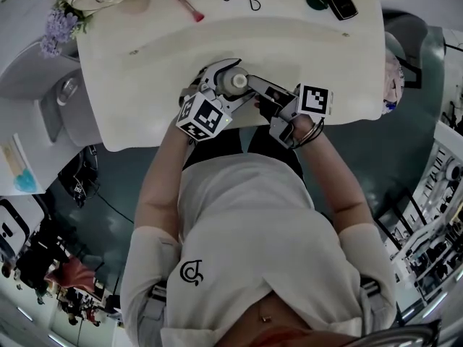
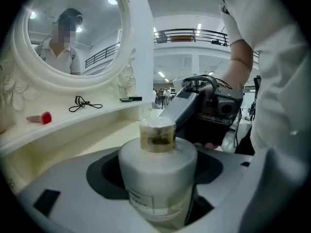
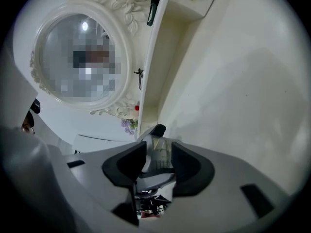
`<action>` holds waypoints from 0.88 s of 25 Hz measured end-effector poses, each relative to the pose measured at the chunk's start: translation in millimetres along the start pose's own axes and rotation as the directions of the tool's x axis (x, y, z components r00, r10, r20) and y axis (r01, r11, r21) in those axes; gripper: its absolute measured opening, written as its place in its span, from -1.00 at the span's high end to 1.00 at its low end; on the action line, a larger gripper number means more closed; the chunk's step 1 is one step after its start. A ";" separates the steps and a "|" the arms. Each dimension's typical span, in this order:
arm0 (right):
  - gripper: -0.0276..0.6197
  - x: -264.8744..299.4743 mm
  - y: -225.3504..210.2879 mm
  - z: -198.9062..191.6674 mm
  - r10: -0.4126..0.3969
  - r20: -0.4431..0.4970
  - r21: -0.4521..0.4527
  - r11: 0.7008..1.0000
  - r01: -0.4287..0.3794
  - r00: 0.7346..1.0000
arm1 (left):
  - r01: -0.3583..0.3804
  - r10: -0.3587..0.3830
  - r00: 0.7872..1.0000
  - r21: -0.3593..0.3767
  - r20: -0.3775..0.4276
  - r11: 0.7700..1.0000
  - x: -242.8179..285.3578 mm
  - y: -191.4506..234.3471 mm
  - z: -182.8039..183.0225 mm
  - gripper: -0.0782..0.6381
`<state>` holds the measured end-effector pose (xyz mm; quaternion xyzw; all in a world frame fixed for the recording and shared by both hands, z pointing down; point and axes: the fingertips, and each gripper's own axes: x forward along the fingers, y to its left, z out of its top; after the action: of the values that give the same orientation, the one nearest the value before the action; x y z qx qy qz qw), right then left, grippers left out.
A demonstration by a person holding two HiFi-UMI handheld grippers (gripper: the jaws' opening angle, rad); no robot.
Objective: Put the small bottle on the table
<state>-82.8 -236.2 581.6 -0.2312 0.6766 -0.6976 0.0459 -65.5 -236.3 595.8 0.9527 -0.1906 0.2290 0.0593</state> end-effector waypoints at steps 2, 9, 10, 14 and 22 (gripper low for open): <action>0.45 0.7 0.5 1.6 0.003 0.006 -0.001 1.000 -0.003 1.000 | 0.001 0.000 1.000 -0.017 0.012 1.000 0.8 1.3 0.6 -0.19; 0.45 2.3 -5.9 -1.4 -0.055 -0.019 0.026 0.998 0.055 0.998 | 0.027 -0.023 0.999 -0.076 0.042 0.997 -0.2 4.9 -0.3 -0.19; 0.45 3.4 -4.0 -0.7 -0.063 -0.020 0.005 0.998 0.063 0.998 | 0.031 -0.028 0.999 -0.080 0.039 0.996 -0.1 4.9 -0.8 -0.19; 0.43 3.7 -2.6 -0.6 -0.087 -0.032 -0.041 0.995 0.085 0.996 | 0.050 -0.049 0.999 -0.062 0.004 0.997 2.4 0.8 -3.0 -0.19; 0.50 -0.2 -1.9 -1.6 -0.103 -0.019 -0.037 0.994 0.102 0.995 | 0.022 -0.017 0.999 -0.149 0.037 0.989 -4.9 4.2 5.6 -0.31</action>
<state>-82.7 -234.5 583.4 -0.2591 0.6768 -0.6891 -0.0012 -68.9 -239.6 588.6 0.9513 -0.1990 0.1967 0.1294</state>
